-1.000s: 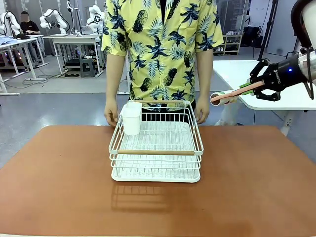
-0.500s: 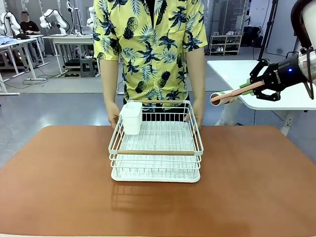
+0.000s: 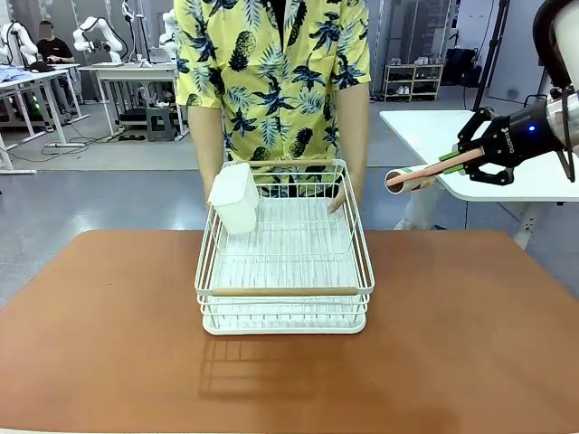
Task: Clean the table.
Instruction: Clean the table with the Lint Roller when the human lifts the Dish drying rack.
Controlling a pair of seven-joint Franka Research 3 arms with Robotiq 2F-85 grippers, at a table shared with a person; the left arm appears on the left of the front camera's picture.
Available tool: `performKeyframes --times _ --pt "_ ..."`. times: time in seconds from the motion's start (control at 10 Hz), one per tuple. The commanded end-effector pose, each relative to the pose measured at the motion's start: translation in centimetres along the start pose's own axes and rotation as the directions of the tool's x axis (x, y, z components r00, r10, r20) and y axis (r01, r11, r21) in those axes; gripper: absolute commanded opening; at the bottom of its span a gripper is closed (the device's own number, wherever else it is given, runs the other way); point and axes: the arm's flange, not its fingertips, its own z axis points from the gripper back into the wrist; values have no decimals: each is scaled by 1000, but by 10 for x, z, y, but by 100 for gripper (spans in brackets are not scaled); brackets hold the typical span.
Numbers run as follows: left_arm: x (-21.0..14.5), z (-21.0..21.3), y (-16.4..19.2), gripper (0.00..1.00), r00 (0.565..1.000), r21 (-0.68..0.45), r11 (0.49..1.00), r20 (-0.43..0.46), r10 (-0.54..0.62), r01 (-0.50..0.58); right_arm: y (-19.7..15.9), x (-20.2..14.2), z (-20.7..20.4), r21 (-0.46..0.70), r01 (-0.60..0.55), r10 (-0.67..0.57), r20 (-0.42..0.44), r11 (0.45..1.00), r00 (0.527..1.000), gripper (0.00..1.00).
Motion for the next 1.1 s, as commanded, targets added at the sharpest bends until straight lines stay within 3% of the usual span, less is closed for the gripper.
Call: performKeyframes --times 0.0,1.0 --pt "-1 3 0 100 1000 -21 1000 3 4 -4 2 -2 -1 2 2 -2 -3 1000 1000 4" --pt "-1 3 0 100 1000 -21 1000 3 4 -4 2 -2 -1 2 2 -2 -3 1000 1000 4"
